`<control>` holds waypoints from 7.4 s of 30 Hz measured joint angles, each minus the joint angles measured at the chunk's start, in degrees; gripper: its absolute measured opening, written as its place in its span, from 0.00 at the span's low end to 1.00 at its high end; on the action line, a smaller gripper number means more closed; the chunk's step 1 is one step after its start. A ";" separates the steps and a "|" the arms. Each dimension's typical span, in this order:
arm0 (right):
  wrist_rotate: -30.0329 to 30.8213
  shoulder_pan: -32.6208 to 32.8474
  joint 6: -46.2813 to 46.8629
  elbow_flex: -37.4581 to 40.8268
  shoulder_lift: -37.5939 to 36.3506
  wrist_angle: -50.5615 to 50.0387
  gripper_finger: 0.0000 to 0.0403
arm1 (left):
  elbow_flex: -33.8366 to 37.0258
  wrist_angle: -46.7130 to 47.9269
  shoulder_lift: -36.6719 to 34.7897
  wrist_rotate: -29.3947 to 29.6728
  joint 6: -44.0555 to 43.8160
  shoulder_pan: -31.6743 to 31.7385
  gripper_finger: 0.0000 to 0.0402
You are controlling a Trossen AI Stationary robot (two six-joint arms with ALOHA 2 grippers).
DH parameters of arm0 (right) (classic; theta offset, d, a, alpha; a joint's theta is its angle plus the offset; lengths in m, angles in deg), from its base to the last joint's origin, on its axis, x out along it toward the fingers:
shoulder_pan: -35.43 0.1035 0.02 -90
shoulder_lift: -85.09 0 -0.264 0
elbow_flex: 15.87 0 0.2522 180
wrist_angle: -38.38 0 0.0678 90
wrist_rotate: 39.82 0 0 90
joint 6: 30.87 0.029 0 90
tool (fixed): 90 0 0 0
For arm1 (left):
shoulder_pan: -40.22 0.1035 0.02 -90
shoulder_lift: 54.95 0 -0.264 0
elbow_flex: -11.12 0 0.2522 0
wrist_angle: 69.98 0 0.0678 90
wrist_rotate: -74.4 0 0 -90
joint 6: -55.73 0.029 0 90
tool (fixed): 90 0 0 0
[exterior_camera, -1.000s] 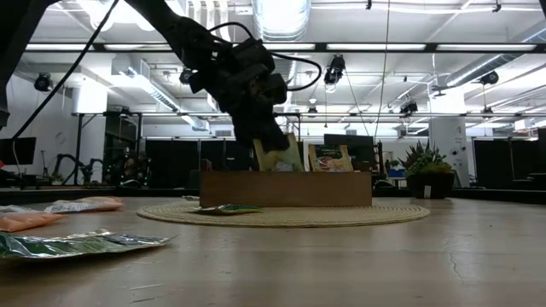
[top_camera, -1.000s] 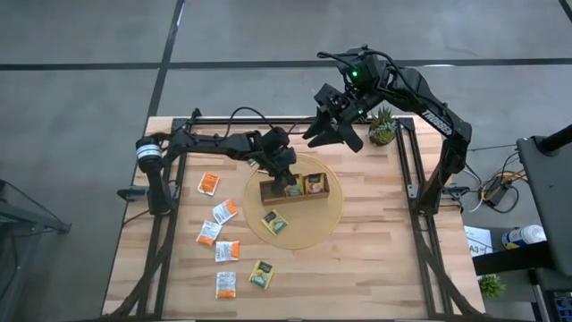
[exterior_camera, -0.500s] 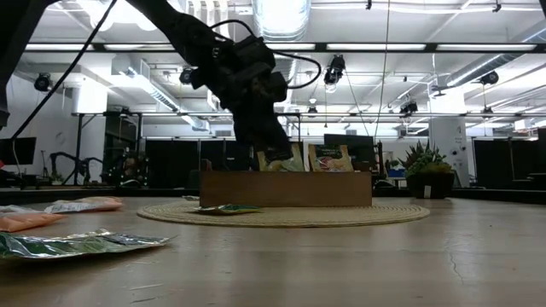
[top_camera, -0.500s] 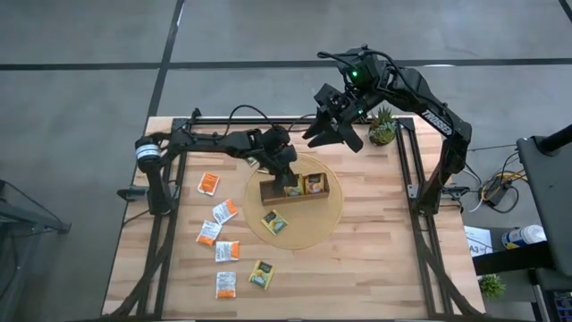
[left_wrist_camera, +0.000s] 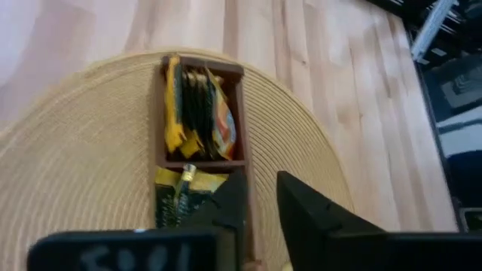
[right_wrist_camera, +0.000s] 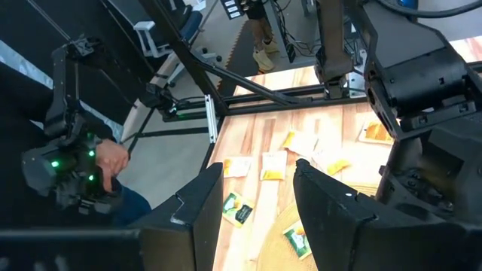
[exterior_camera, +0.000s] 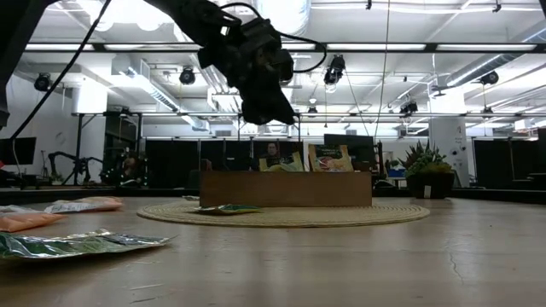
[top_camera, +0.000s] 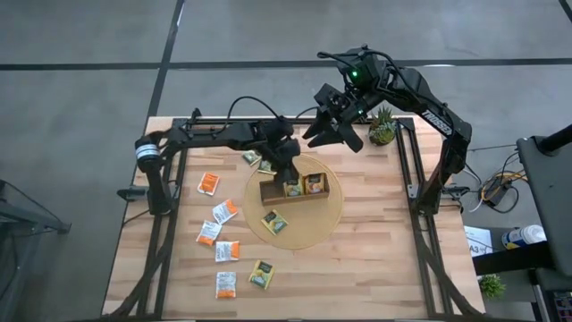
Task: Pick & Place Tea
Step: Put the yellow tea bag into the middle section of the wooden organizer
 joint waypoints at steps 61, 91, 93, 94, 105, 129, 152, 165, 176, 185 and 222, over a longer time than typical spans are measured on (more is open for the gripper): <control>15.70 2.76 -7.74 0.00 -5.44 -15.45 0.39 | 29.92 -5.13 -27.44 28.61 -42.23 -24.15 0.01; 19.39 3.17 3.02 56.45 -40.75 16.96 0.31 | 27.82 -6.31 -27.50 29.64 -45.13 -24.15 0.44; 19.39 3.17 4.01 60.15 -43.16 18.75 0.30 | 27.82 -6.31 -27.50 29.20 -45.03 -24.15 0.44; 19.39 3.17 4.06 61.93 -44.45 19.30 0.30 | 27.82 -6.33 -27.50 29.10 -45.01 -24.15 0.44; 19.41 3.13 3.23 81.57 -59.67 39.42 0.13 | 27.82 -6.31 -27.50 28.88 -44.98 -24.15 0.44; 28.72 3.13 7.87 103.39 -77.76 57.44 0.02 | 28.19 -5.66 -27.11 29.41 -45.43 -24.02 0.44; 28.77 3.13 8.24 103.43 -78.05 57.53 0.02 | 6.42 18.56 -5.47 24.96 -45.29 -25.73 0.41; 26.36 3.13 11.16 103.41 -78.01 57.53 0.02 | -2.54 27.77 5.06 27.98 -49.31 -25.83 0.41; 26.71 3.13 14.09 103.41 -78.01 57.53 0.02 | -2.65 28.92 9.14 29.89 -49.98 -25.83 0.41; 26.82 3.13 16.22 103.41 -78.00 57.55 0.02 | -2.60 28.75 12.72 29.90 -49.46 -25.83 0.41; 26.90 3.14 18.85 103.38 -77.98 58.39 0.02 | -10.91 34.66 8.94 32.81 -46.69 -25.83 0.00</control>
